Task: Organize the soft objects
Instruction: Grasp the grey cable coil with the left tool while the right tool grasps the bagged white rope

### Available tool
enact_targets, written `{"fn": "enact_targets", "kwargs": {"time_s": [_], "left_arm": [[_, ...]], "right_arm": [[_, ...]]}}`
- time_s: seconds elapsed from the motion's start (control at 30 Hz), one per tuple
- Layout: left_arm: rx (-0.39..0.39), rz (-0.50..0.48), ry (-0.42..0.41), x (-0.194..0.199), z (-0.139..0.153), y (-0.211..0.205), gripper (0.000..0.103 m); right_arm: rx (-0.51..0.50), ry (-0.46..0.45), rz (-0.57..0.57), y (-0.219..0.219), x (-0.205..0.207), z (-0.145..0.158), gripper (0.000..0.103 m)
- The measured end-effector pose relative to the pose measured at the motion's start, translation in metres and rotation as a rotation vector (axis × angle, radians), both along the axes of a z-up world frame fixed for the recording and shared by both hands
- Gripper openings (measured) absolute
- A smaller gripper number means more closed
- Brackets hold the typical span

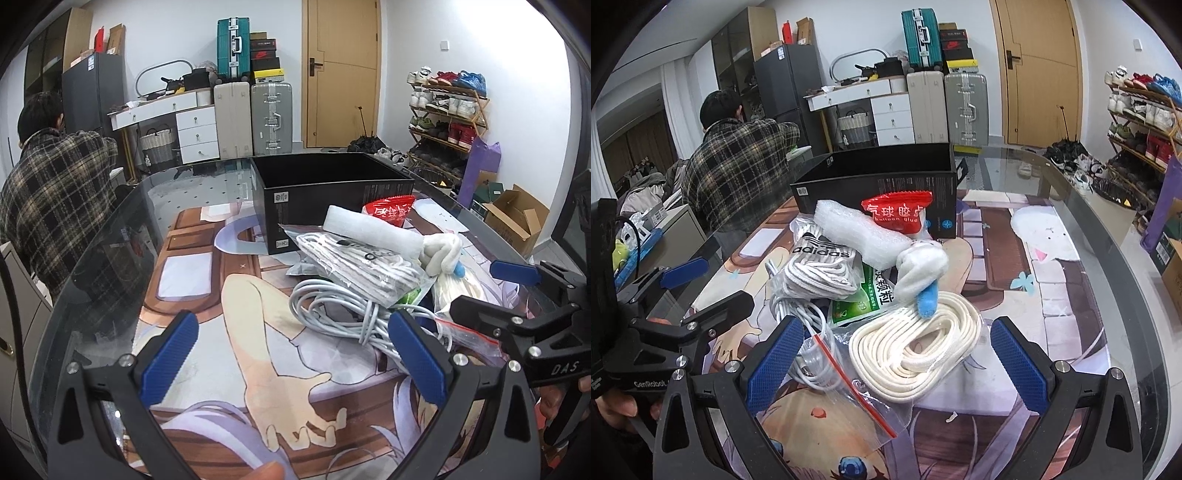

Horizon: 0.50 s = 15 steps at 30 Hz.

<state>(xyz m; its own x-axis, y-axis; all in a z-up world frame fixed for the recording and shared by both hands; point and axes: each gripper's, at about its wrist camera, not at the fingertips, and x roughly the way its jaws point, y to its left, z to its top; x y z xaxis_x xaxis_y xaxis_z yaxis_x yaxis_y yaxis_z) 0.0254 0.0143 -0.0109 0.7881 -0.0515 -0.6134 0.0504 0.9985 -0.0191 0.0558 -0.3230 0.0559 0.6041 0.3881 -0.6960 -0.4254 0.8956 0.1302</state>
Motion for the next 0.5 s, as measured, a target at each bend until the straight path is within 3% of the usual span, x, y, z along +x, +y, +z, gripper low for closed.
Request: {"fn": "enact_targets", "kwargs": {"time_s": [0.23, 0.5], "left_arm": [[-0.006, -0.030, 0.034, 0.005, 0.000, -0.004, 0.103], [-0.032, -0.075, 0.100, 0.014, -0.005, -0.015, 0.103]], "right_arm": [[-0.045, 0.069, -0.083, -0.001, 0.021, -0.014, 0.103], [-0.091, 0.105, -0.162, -0.034, 0.025, -0.022, 0.103]]}}
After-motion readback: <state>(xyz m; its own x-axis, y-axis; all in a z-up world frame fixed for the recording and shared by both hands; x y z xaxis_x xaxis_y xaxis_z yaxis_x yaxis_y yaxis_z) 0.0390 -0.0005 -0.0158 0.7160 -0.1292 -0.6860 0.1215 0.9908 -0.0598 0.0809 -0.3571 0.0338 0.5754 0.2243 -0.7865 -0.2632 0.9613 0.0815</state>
